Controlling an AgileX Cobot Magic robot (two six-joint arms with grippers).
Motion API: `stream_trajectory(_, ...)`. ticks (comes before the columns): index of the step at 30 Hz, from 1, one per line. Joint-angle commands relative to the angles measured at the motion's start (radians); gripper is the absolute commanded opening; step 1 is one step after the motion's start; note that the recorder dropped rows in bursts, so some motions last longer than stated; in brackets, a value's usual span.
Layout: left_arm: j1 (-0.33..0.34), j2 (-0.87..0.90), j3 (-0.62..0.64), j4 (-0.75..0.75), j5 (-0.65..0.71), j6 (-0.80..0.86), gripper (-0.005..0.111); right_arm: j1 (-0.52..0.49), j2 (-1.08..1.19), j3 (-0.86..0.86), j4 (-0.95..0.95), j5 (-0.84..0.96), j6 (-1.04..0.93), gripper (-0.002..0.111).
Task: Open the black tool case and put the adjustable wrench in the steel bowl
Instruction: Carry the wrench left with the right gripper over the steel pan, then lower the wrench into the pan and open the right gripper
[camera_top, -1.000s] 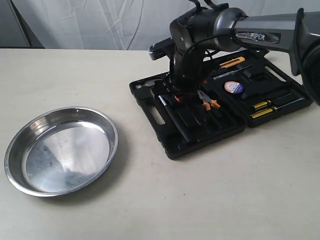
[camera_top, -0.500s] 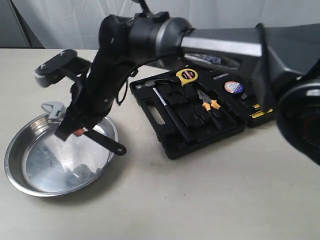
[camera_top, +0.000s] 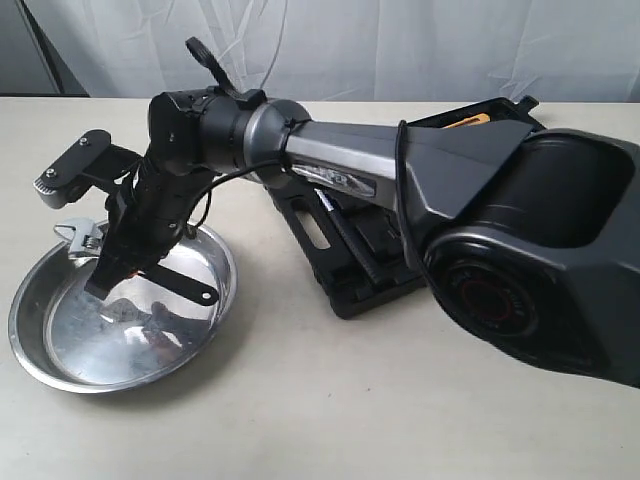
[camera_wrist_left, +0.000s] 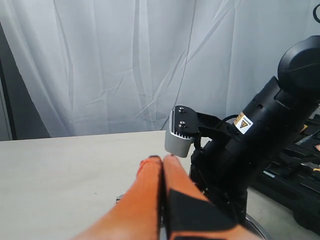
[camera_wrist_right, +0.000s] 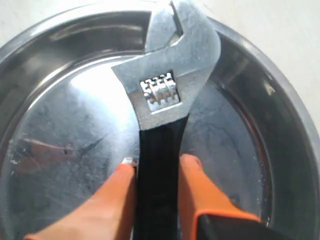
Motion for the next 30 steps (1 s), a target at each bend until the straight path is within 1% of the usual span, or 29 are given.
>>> stream_trajectory(1, -0.007, -0.005, 0.004, 0.000, 0.001, -0.001, 0.000, -0.004, 0.031, -0.022, 0.023, -0.020, -0.008, -0.001)
stream_trajectory(10, -0.007, -0.005, 0.004, 0.000, -0.001, -0.001, 0.000, -0.006, 0.083, -0.022, 0.046, -0.024, -0.008, -0.001)
stream_trajectory(25, -0.007, -0.005, 0.004, 0.000, -0.001, -0.001, 0.000, -0.006, 0.085, -0.022, 0.040, -0.034, 0.021, -0.001)
stream_trajectory(27, -0.007, -0.005, 0.004, 0.000, -0.001, -0.001, 0.000, -0.006, 0.085, -0.022, 0.039, -0.032, 0.022, 0.005)
stream_trajectory(28, -0.007, -0.005, 0.004, 0.000, -0.001, -0.001, 0.000, -0.006, 0.085, -0.022, 0.039, -0.032, 0.022, 0.012)
stream_trajectory(30, -0.007, -0.005, 0.004, 0.000, -0.001, -0.001, 0.000, -0.006, 0.083, -0.022, 0.039, -0.032, 0.022, 0.030)
